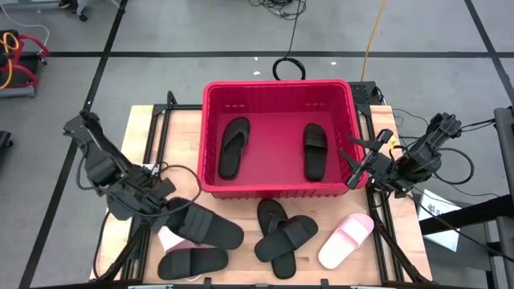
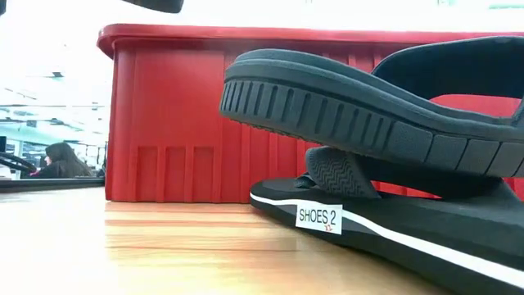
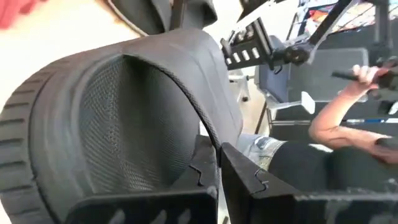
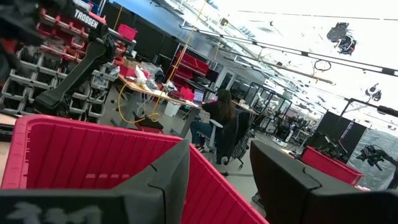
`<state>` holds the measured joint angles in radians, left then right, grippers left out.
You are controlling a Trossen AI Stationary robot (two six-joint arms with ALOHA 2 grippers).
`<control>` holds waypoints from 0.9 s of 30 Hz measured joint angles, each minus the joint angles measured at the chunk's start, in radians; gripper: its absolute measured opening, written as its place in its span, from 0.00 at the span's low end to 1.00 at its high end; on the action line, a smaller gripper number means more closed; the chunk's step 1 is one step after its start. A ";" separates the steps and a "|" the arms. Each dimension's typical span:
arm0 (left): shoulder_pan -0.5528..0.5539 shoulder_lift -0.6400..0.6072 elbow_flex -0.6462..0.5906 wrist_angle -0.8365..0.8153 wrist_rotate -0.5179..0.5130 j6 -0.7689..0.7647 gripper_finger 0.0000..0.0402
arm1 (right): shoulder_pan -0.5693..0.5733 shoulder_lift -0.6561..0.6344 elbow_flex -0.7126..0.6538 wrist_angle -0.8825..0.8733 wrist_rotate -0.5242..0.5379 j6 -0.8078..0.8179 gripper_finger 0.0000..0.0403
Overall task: Pick and place slides into bin
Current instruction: Put the black slide into the red bin
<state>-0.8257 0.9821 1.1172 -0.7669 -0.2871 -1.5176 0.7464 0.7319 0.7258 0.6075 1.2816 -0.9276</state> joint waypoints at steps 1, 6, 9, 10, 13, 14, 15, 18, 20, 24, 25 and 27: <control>0.007 0.000 0.023 -0.007 -0.002 0.011 0.00 | 0.000 0.000 0.000 0.000 0.000 0.000 0.40; 0.050 0.000 0.134 -0.002 -0.031 0.174 0.00 | 0.000 0.000 0.000 0.000 0.000 0.003 0.40; 0.094 0.000 0.193 0.001 -0.038 0.284 0.00 | 0.000 0.000 0.000 0.000 0.000 0.008 0.40; 0.111 0.000 0.210 0.001 -0.040 0.317 0.00 | 0.000 0.000 0.000 0.000 0.000 0.011 0.40; 0.165 0.000 0.252 -0.001 -0.036 0.421 0.00 | 0.000 -0.001 0.000 -0.014 -0.005 0.010 0.40; 0.183 0.000 0.264 0.000 -0.033 0.453 0.00 | 0.000 -0.001 0.000 -0.030 -0.016 0.009 0.40; 0.201 0.000 0.272 0.001 -0.032 0.485 0.00 | 0.000 -0.001 0.000 -0.049 -0.041 0.007 0.40; 0.263 -0.001 0.282 0.001 -0.017 0.572 0.00 | -0.002 0.002 0.000 -0.132 -0.151 -0.027 0.40; 0.312 0.005 0.282 -0.002 0.010 0.619 0.00 | -0.016 0.018 0.000 -0.161 -0.223 -0.066 0.40; 0.417 0.045 0.282 0.007 0.094 0.710 0.00 | -0.070 0.077 0.000 -0.109 -0.264 -0.137 0.40; 0.441 0.058 0.282 0.011 0.117 0.725 0.00 | -0.089 0.093 0.000 -0.075 -0.266 -0.149 0.40; 0.490 0.087 0.282 0.014 0.159 0.755 0.00 | -0.125 0.126 0.000 -0.019 -0.293 -0.172 0.40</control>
<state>-0.3362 1.0693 1.3991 -0.7531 -0.1281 -0.7624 0.6211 0.8581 0.7254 0.5885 0.9889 -1.0997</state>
